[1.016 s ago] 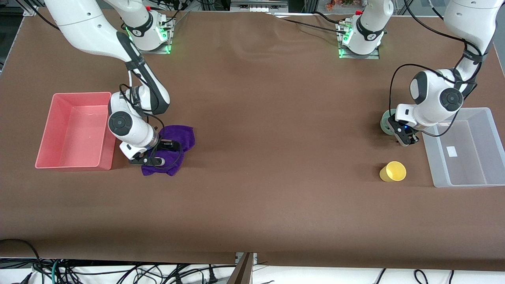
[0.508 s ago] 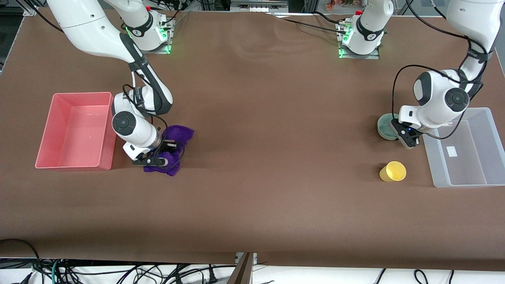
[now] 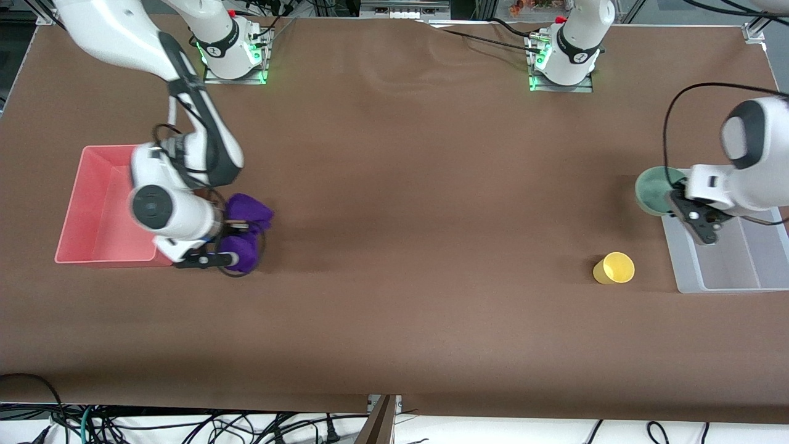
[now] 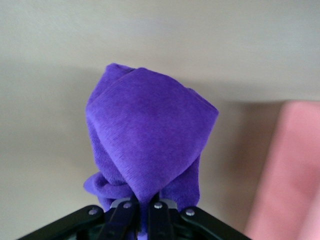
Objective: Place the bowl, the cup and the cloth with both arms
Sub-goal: 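Drop the cloth into the pink bin while the left gripper places the bowl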
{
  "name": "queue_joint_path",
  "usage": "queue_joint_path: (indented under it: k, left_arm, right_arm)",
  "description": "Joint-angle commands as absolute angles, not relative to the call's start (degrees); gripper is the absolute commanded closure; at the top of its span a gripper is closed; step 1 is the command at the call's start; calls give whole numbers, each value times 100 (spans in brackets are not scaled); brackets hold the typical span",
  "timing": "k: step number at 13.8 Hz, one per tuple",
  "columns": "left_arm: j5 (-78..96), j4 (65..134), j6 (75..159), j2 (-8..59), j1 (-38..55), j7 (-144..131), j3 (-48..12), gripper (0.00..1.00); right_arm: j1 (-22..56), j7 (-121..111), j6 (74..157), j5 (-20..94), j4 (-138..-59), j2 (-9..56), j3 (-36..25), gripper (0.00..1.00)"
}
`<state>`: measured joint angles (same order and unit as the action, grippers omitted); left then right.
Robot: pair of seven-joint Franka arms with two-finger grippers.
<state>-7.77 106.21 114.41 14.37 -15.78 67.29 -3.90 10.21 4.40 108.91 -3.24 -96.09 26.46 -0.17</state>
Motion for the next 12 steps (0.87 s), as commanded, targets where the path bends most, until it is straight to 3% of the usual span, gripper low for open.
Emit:
queue_joint_path:
  k: [1,5,7,10,11,12]
  left_arm:
    - [-896,9557,11250,2186,-2142,7442,-404,100]
    - [-827,8650,11346,3363,-2951,7875,-404,100]
    - [-800,8561,11783,3839,-3233,7884,-422,100]
    - [-634,8631,12331,4183,-3375,7893,-422,100]
    - [-624,8622,12348,4236,-3384,7884,-422,59]
    - [-624,8622,12349,4228,-3410,7884,-422,8]
  right_arm:
    - [1002,-751,9147,-316,-8687,2497,-639,100]
    - [993,-2642,8166,-351,-8314,2382,-1957,100]
    - [984,-3232,8279,-334,-8498,2513,-2424,100]
    - [967,-3252,8804,-316,-9112,2558,-2505,100]
    - [932,-3261,9094,-316,-9340,2584,-2505,100]
    - [888,-3261,9332,-308,-9525,2627,-2505,100]
